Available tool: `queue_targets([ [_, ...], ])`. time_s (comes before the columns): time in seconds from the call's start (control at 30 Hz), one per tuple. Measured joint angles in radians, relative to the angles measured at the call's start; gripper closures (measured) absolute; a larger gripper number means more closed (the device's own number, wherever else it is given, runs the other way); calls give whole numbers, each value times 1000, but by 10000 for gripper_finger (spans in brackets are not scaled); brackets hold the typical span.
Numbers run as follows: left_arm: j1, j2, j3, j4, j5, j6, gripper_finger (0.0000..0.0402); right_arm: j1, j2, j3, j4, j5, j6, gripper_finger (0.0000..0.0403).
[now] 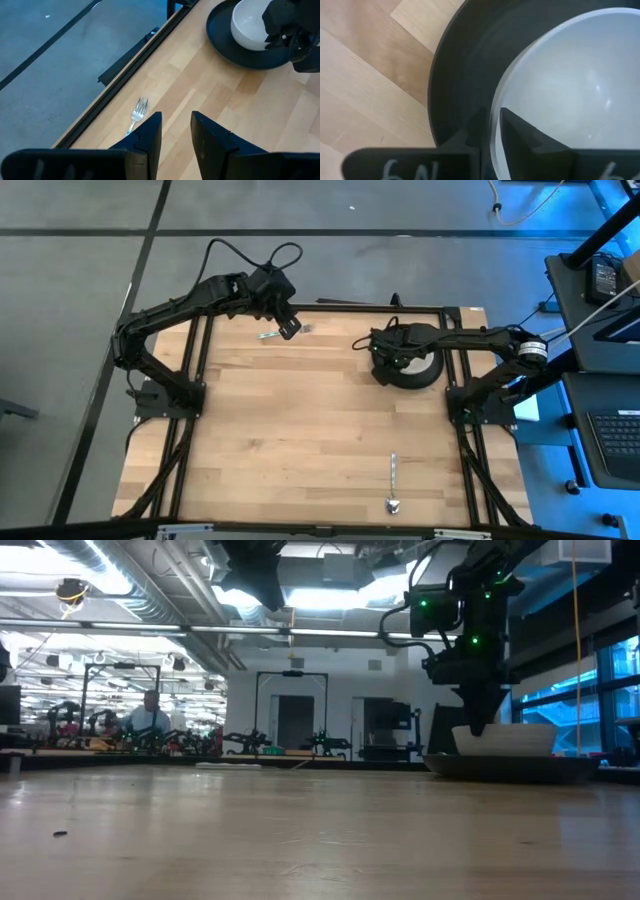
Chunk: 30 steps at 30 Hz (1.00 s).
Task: Set table place
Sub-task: Put the white bowl on top of the black plate, then put the blue spoon into the white bowl
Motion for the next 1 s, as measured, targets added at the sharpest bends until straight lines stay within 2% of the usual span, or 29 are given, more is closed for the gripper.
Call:
queue_targets([
  [0.5,0,0,0,0,0,0,304,0,0,20,-42,0,25,349],
  [0.77,0,0,0,0,0,1,304,-3,0,97,-125,26,-3,349],
  [1.0,0,0,0,0,0,1,304,-3,-1,218,-203,-7,-10,349],
])
